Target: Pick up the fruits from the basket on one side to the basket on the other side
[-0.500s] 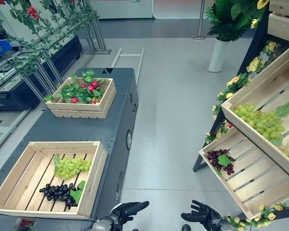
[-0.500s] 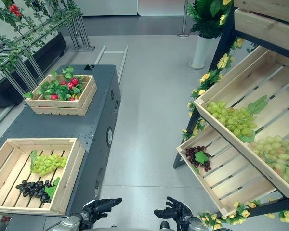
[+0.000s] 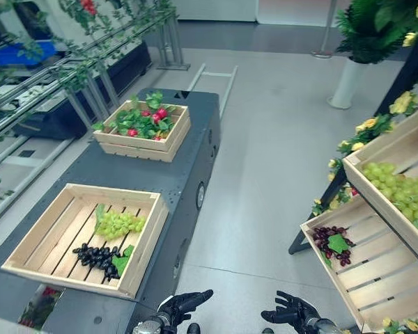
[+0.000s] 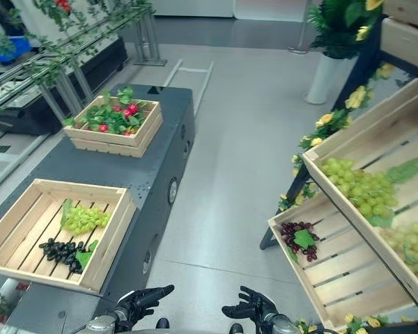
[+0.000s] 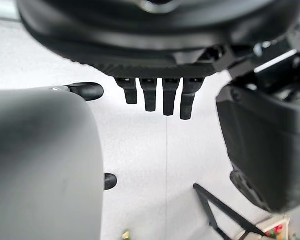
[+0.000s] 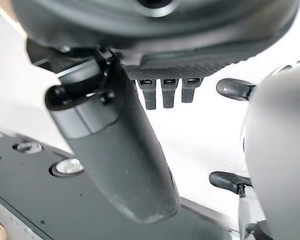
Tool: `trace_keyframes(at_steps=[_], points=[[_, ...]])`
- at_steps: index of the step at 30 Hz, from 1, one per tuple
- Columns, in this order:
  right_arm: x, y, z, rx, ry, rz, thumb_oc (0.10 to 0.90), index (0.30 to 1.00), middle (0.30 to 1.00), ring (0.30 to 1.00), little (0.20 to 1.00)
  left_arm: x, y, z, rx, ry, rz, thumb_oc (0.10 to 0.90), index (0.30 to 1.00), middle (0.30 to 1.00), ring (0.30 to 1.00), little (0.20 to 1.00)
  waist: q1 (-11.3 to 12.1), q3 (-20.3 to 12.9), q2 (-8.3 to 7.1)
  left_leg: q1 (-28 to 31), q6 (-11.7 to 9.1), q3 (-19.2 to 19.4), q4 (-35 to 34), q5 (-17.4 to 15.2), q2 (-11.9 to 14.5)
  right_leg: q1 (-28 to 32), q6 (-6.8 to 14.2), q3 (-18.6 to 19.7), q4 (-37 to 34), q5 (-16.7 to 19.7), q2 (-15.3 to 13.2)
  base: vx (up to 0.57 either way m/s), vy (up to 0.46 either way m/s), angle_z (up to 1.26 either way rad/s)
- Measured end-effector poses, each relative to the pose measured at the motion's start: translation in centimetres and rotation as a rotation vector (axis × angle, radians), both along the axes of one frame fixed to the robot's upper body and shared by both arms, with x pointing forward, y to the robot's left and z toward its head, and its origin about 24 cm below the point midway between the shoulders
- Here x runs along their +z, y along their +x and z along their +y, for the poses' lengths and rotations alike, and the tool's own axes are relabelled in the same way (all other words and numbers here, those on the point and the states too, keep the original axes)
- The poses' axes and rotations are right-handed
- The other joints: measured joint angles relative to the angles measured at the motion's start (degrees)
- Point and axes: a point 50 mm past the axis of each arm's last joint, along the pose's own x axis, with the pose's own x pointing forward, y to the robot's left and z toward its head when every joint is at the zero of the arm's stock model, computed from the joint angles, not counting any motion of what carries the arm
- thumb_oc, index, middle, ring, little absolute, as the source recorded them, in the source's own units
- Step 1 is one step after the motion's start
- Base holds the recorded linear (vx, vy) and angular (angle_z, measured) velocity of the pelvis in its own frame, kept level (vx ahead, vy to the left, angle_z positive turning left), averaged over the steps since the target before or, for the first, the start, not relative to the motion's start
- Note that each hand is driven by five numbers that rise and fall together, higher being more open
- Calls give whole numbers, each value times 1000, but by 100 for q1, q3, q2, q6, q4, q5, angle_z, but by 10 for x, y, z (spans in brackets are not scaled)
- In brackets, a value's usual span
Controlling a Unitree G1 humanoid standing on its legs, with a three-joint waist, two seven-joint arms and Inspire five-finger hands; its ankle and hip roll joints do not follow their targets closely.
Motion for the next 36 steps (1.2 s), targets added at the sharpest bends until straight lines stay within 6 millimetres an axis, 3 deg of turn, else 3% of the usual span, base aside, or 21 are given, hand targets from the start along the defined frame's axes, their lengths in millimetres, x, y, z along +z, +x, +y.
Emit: trace_keyframes(at_steps=[3,5,9,15,22,25,27,29,31,34,36], points=[[1,0,-3,27,-22,5,800,900,900,900,900,4,12,-3,-12,-9,-35,800,900,900,900,900,52,19,19,-129,37,894,-237,-2,127,19,56,-462,11,-107,-34,-2,154,117],[2,2,-6,22,-28,-8,800,900,900,900,900,3,8,-2,-10,-8,-25,800,900,900,900,900,61,28,21,-141,37,985,-260,1,106,53,91,-466,13,-162,-77,73,257,70],[3,3,-6,22,-28,-30,800,900,900,900,900,-3,-13,3,5,-4,31,800,900,900,900,900,106,59,-11,38,30,946,-326,254,-105,304,310,-537,32,-244,-290,159,305,15],[8,13,6,23,15,-98,800,900,900,900,900,8,8,13,5,0,-46,800,900,900,900,900,93,229,-320,126,244,782,-369,167,-548,389,517,-589,260,-240,-680,122,274,25],[24,37,20,55,60,-233,800,900,900,900,900,30,38,5,-48,-54,-227,800,900,900,900,900,261,342,-380,340,614,732,-370,-112,-838,4,369,-505,1884,-283,-1337,71,258,24],[33,48,28,80,88,-302,800,900,900,900,900,44,54,5,-128,-48,-304,800,900,900,900,900,267,494,-341,390,854,415,-367,-115,-926,-560,323,-42,3055,-262,-1529,55,58,40],[39,53,33,88,103,-340,800,900,900,900,900,47,57,2,-156,-54,-321,800,900,900,900,900,221,557,-256,382,893,67,-363,-117,-868,-761,282,471,2877,-413,-1046,44,-34,69],[44,55,34,68,127,-383,800,900,900,900,900,52,60,-1,-199,-56,-342,800,900,900,900,900,75,585,-247,342,926,-253,-362,-93,-922,-848,288,588,2462,-407,-789,72,-66,90],[46,57,34,68,125,-408,800,900,900,900,900,56,61,-5,-247,-43,-373,800,900,900,900,900,53,596,-232,332,940,-469,-364,-109,-994,-1070,348,910,1830,-362,-651,134,-127,67],[47,56,33,67,121,-423,800,900,900,900,900,64,64,-4,-289,-25,-421,800,900,900,900,900,-5,597,-240,327,864,-735,-365,-160,-1072,-1338,595,1396,798,-156,-651,154,-166,48],[46,53,33,63,121,-421,800,900,900,900,900,66,65,0,-308,-12,-430,800,900,900,900,900,-65,618,-290,359,784,-908,-364,-188,-1084,-1306,642,1568,275,32,-672,194,-282,54]])
